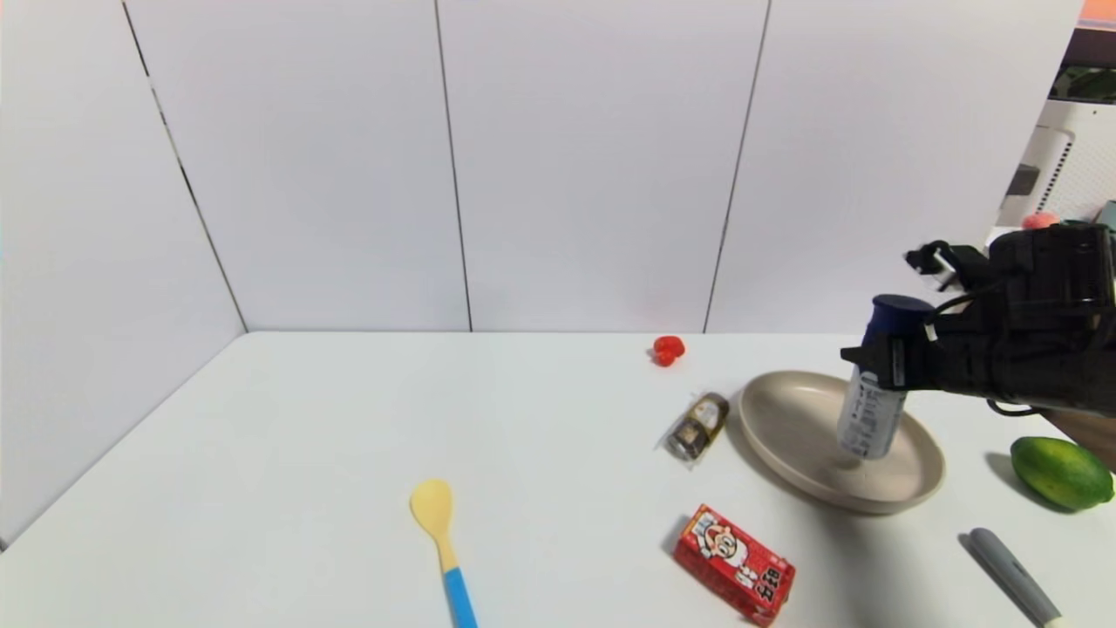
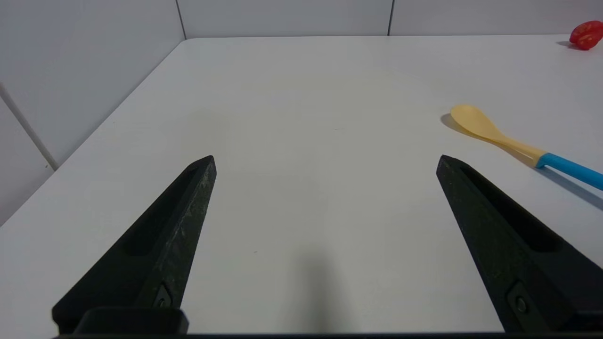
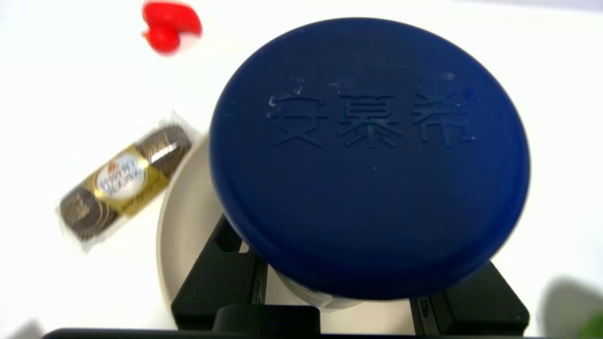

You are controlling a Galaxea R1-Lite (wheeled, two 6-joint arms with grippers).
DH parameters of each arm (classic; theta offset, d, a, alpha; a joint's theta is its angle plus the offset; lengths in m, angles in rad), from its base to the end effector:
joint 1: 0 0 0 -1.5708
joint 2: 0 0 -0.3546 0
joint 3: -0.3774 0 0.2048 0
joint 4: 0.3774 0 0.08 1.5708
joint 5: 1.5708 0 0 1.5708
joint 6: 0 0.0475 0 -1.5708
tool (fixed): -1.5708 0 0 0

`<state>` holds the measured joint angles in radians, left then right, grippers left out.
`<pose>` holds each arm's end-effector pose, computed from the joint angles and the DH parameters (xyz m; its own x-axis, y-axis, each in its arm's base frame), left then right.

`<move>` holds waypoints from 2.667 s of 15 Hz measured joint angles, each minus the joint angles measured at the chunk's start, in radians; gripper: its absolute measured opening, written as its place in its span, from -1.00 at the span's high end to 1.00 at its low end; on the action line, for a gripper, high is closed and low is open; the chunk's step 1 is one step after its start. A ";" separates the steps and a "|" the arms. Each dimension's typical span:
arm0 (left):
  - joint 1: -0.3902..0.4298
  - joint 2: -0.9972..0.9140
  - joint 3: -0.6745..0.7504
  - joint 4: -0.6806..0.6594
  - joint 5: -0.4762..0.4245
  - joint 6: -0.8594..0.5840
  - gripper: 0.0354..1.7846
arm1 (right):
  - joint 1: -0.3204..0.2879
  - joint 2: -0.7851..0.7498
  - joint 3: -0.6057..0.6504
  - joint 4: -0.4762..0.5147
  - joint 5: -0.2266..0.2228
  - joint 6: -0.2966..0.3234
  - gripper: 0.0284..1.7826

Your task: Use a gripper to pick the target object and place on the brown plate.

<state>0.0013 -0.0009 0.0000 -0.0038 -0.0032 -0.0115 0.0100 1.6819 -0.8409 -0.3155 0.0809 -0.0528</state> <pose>-0.0368 -0.0002 0.0759 1.0000 -0.0019 0.0047 0.0020 0.9999 -0.0115 0.3326 0.0072 0.1970 0.8614 0.0894 -0.5000 -0.1062 0.9943 -0.0052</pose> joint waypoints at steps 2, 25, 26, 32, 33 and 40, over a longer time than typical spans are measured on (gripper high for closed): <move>0.000 0.000 0.000 0.000 0.000 0.000 -0.89 | -0.005 0.011 0.044 -0.062 0.015 -0.015 0.14; 0.000 0.000 0.000 0.000 0.000 0.000 -0.89 | -0.015 -1.012 0.628 0.144 0.004 -0.024 -0.86; 0.000 0.000 0.000 0.000 0.000 0.000 -0.89 | -0.015 -1.105 0.687 0.138 0.004 -0.029 -0.87; 0.000 0.000 0.000 0.000 0.000 0.000 -0.89 | -0.006 -1.521 0.834 0.224 -0.014 -0.063 -0.89; 0.000 0.000 0.000 0.000 0.000 0.000 -0.89 | -0.006 -1.569 0.838 0.259 -0.024 -0.077 -0.90; 0.000 0.000 0.000 0.000 0.000 0.000 -0.89 | -0.009 -1.681 0.840 0.324 -0.043 -0.008 -0.90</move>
<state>0.0009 -0.0009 0.0000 -0.0038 -0.0032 -0.0115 0.0013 0.0004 -0.0004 0.0085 0.0379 -0.0604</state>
